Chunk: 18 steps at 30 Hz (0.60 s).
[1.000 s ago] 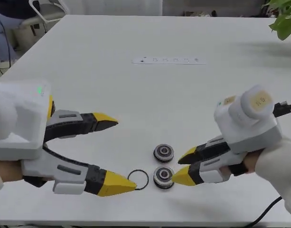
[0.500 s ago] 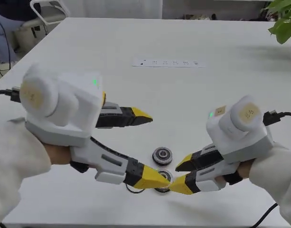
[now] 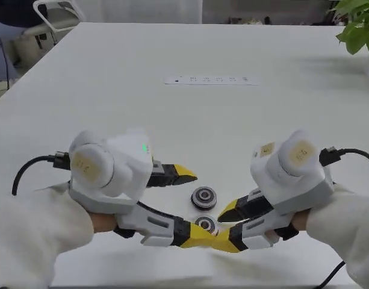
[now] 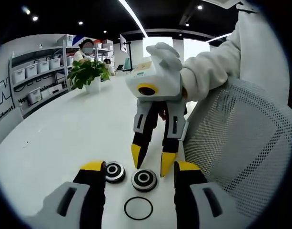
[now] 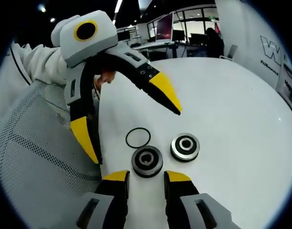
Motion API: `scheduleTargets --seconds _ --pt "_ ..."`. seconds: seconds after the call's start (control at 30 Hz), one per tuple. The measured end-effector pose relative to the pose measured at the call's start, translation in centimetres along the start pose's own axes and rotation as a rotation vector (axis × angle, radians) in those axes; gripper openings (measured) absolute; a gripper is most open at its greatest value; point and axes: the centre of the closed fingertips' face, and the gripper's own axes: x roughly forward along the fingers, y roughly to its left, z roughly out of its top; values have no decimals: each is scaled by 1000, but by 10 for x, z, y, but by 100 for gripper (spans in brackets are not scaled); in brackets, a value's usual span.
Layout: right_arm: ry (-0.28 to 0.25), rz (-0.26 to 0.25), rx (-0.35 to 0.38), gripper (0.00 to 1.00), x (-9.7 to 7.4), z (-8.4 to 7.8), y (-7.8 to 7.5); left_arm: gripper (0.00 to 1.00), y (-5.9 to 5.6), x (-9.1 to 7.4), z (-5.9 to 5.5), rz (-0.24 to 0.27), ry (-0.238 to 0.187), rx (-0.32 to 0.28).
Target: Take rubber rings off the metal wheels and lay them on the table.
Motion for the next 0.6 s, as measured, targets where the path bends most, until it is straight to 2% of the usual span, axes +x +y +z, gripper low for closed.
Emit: scheduleTargets --seconds 0.27,0.43,0.6 --pt "5 -1 3 26 0 -2 -1 40 0 6 -10 -3 13 -14" --pt "14 -1 -10 25 2 -3 0 32 0 9 -22 -9 39 -37" --pt "9 -12 -14 24 2 -2 -3 23 -1 12 -23 -10 41 -53"
